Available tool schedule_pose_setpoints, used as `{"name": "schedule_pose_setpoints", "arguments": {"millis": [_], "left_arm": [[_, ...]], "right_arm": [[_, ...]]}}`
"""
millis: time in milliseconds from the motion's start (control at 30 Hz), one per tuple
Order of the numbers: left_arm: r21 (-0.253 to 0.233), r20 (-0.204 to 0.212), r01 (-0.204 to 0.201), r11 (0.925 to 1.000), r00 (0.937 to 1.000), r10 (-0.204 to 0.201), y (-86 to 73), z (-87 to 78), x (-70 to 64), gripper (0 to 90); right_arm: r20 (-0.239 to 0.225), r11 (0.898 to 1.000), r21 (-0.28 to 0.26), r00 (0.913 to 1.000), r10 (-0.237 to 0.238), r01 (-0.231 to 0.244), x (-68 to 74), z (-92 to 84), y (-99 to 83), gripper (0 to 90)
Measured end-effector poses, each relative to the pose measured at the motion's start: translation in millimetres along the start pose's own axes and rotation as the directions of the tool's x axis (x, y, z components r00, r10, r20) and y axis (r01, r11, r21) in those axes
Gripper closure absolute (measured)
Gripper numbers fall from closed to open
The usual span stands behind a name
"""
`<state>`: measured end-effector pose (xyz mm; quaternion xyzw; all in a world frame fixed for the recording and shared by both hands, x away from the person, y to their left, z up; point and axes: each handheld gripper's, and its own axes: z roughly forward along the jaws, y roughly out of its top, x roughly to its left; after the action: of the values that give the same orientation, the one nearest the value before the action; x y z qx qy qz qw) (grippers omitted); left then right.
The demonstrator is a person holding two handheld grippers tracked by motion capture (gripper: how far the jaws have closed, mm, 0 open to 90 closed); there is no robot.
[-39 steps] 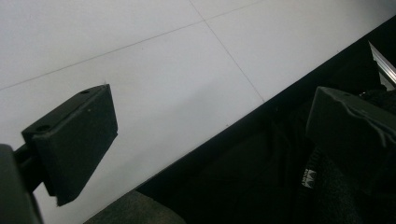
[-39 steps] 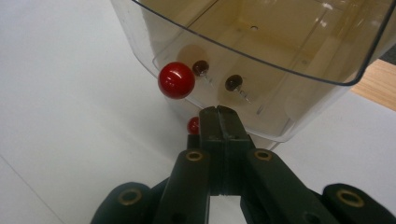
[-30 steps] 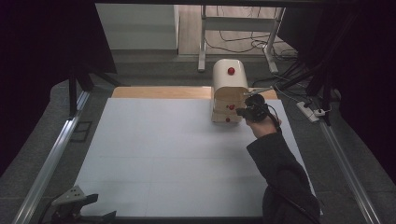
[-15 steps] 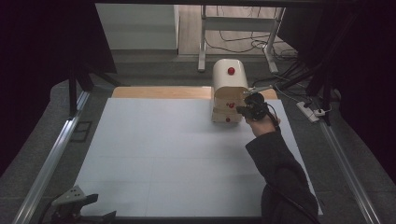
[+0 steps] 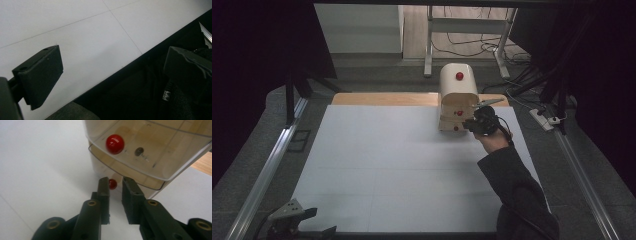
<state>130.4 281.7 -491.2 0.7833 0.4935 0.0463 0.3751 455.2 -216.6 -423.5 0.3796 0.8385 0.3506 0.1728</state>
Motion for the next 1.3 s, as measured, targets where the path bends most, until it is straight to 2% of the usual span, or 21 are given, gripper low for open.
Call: {"name": "schedule_pose_setpoints", "arguments": {"millis": [167,333,467,733,867,1133,1300], "left_arm": [[0.001,-0.001,0.0,1.0,1.0,0.0,0.0,0.1,0.0,2.6],[0.001,-0.001,0.0,1.0,1.0,0.0,0.0,0.1,-0.1,2.6],[0.002,-0.002,-0.001,1.0,1.0,0.001,0.0,0.2,-0.4,2.6],[0.003,-0.003,0.0,1.0,1.0,0.0,-0.2,0.2,-0.2,2.6],[0.003,-0.004,0.001,1.0,1.0,-0.001,-0.3,0.1,-0.2,2.7],[0.0,-0.001,-0.001,1.0,1.0,0.001,-0.6,-0.3,-0.2,2.6],[-0.002,-0.001,-0.004,1.0,1.0,0.004,-0.6,-0.4,-0.6,2.6]], "right_arm": [[-0.024,1.0,-0.014,0.9997,0.0,0.0,7.3,-6.4,-6.4,65.1],[-0.046,1.0,-0.025,0.9989,0.01,-0.011,16.2,-14.6,-15.2,50.8],[-0.054,1.0,-0.02,0.9985,0.0,-0.001,23.5,-21.0,-23.3,38.6],[-0.088,0.999,-0.04,0.9961,0.01,-0.014,37.6,-38.3,-38.3,20.1],[-0.096,0.999,-0.047,0.9954,0.011,-0.015,44.1,-43.7,-44.9,14.7],[-0.104,1.0,-0.016,0.9945,-0.008,0.006,56.0,-49.7,-64.0,7.3],[-0.114,1.0,-0.017,0.9935,-0.009,0.007,63.4,-56.2,-76.3,2.3]]}}
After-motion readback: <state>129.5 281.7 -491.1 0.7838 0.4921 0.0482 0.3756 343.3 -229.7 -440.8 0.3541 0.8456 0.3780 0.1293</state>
